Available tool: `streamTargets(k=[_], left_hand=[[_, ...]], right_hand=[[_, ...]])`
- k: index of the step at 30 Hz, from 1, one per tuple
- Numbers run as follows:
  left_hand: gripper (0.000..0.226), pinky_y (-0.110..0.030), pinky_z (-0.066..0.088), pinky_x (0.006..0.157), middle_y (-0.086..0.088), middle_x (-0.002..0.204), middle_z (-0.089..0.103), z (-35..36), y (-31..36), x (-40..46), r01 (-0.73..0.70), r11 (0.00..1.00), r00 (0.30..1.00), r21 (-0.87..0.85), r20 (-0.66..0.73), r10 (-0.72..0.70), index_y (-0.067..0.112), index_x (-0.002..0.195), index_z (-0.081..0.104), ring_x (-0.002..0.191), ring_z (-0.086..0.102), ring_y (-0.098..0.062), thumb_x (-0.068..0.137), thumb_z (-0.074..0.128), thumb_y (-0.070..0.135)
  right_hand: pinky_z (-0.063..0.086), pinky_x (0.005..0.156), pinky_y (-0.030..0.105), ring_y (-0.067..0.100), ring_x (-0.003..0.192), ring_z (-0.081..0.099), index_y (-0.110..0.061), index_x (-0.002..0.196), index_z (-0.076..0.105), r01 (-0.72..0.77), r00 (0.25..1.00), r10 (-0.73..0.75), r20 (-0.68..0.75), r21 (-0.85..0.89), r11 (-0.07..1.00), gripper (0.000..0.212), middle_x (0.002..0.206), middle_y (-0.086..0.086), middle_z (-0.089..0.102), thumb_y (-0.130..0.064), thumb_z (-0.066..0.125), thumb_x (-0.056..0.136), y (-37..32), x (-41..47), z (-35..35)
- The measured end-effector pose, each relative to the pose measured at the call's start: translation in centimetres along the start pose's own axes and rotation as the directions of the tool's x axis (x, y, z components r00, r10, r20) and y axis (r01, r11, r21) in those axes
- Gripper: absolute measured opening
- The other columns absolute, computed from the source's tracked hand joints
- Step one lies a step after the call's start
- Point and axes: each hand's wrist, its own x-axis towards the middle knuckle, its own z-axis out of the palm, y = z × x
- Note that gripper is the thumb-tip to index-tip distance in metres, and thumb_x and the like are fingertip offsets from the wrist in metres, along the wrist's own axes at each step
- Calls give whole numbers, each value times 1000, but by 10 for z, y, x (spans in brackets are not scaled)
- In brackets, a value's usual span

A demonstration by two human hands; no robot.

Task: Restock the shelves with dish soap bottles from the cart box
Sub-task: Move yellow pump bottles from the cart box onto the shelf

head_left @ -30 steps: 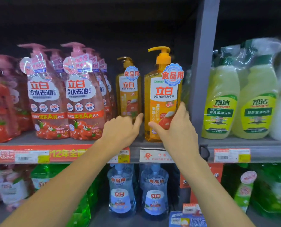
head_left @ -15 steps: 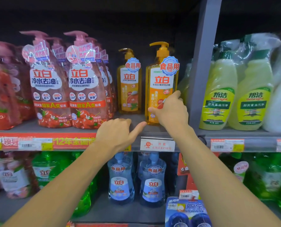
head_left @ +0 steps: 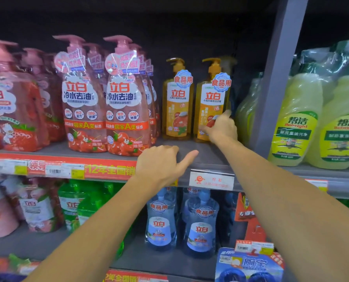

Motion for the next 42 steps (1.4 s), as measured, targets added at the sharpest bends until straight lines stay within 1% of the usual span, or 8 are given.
streamTargets(k=[8,16,22,25,28,31,34,42], left_hand=[[75,-34,51,66,-1,88,71,-2,2,-1,37,999,999,-23,22,-36,23,97,68,81,66,-27,90,16,75],[71,-31,35,57,-2,87,70,0,-1,1,12,999,1000,46,8,-13,20,92,65,77,65,-28,91,17,72],[62,-36,34,61,-13,90,69,-5,6,0,29,999,999,-19,-17,-29,12,141,35,85,66,-37,99,30,57],[59,-38,37,64,-15,100,68,-3,10,-3,-4,1000,1000,29,-22,5,8,145,32,87,66,-36,102,21,47],[74,-43,38,76,-14,122,62,-6,18,-20,-71,993,997,99,34,68,13,138,44,103,61,-34,93,-4,46],[57,-46,27,108,-15,149,45,-6,23,-49,-124,992,992,-19,35,125,9,145,40,139,39,-29,102,24,42],[62,-49,14,119,-16,161,22,-8,22,-77,-157,983,987,-90,4,158,5,153,26,150,17,-29,101,41,35],[67,-45,19,118,-13,158,28,36,63,-221,-231,951,863,-206,409,298,7,154,21,148,21,-29,96,47,28]], right_hand=[[49,96,48,37,126,54,-7,144,28,19,1000,-19,0,-46,999,89,138,18,52,-35,82,80,1,16,19],[43,102,44,35,133,46,-7,148,31,63,995,-32,98,-333,941,84,146,16,46,-57,63,89,6,3,7],[44,96,44,40,123,52,-3,131,49,210,973,-159,168,-355,911,55,134,22,55,-49,40,103,18,-50,-22],[44,89,43,41,119,55,-2,127,51,263,964,-231,130,-352,898,47,128,22,59,-41,36,106,23,-88,-36],[32,108,47,37,132,47,-6,132,51,355,933,-275,233,-462,813,49,138,19,55,-41,30,107,32,-122,-36],[7,121,52,31,153,13,-14,154,29,373,927,-277,251,-564,736,57,163,14,22,-44,25,107,44,-151,-34],[9,123,49,33,154,1,-10,159,14,362,932,-308,189,-523,772,65,166,16,3,-43,33,106,53,-191,-29],[27,109,40,35,140,35,1,152,25,160,937,55,345,-563,811,62,154,18,34,-26,49,101,148,-347,-34]])
